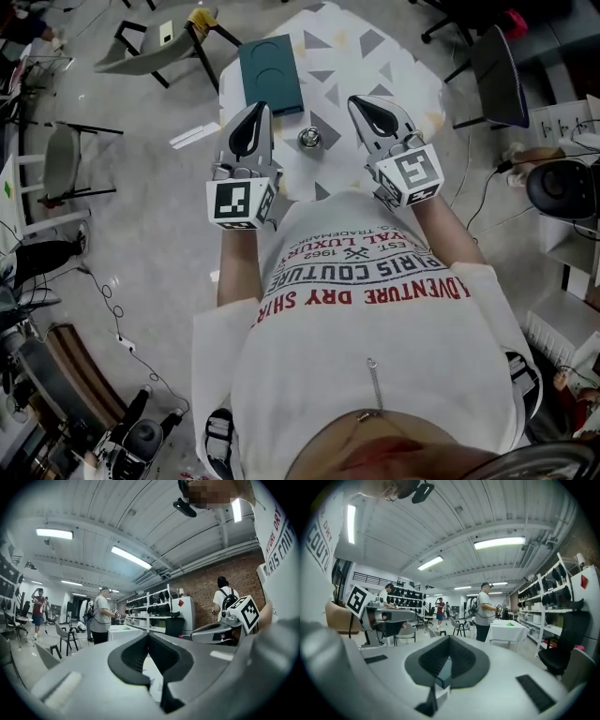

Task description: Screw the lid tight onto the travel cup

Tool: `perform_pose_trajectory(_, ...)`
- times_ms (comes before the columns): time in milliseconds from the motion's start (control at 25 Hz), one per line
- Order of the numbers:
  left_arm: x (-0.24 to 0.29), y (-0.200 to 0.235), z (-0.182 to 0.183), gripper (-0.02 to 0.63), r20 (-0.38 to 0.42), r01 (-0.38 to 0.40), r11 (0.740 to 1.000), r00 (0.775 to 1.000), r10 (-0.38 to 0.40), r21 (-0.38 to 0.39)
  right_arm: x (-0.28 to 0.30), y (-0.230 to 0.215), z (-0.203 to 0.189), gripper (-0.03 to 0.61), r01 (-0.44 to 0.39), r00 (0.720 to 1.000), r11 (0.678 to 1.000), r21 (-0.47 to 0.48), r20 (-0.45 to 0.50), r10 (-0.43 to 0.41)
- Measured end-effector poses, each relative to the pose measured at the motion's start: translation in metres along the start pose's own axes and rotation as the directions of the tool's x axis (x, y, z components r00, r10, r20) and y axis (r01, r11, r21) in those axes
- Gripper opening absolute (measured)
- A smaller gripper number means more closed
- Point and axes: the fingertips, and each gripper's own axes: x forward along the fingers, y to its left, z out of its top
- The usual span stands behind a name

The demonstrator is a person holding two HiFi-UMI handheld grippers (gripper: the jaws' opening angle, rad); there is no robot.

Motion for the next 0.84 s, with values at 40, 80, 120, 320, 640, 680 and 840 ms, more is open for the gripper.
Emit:
perform_pose_trajectory(40,0.000,0.001,0.001,0.011,-0.002,-0.009,1.000,1.000,0.009,-0.001,0.000,-0.001,0.001,0.009,-0.001,1.000,1.000,-0.002,0.001,0.001)
perform_pose_trajectory(80,0.000,0.002,0.001,0.011,-0.002,-0.020,1.000,1.000,0.020,-0.003,0.000,-0.001,0.002,0.009,-0.001,1.000,1.000,-0.003,0.002,0.001)
perform_pose_trajectory(120,-0.001,0.004,0.002,0.011,-0.002,-0.033,0.999,0.999,0.033,-0.006,0.000,-0.002,0.002,0.009,0.000,1.000,1.000,-0.003,0.002,0.000)
perform_pose_trajectory(320,-0.002,0.010,0.000,0.011,-0.012,-0.080,0.996,0.997,0.079,-0.041,-0.001,-0.006,0.000,0.009,0.005,1.000,1.000,-0.011,-0.010,-0.005)
perform_pose_trajectory(640,-0.001,0.005,0.001,0.012,-0.023,-0.098,0.995,0.995,0.097,-0.030,-0.004,-0.007,0.000,0.009,-0.004,1.000,1.000,-0.002,-0.002,0.004)
perform_pose_trajectory(680,0.000,0.004,0.000,0.011,-0.024,-0.097,0.995,0.995,0.096,-0.025,-0.005,-0.006,0.000,0.009,-0.008,1.000,1.000,-0.002,0.001,0.008)
perform_pose_trajectory(840,0.003,-0.003,-0.004,0.011,-0.037,-0.077,0.997,0.996,0.077,-0.005,-0.005,-0.003,0.000,0.009,-0.022,1.000,1.000,-0.014,0.008,0.022)
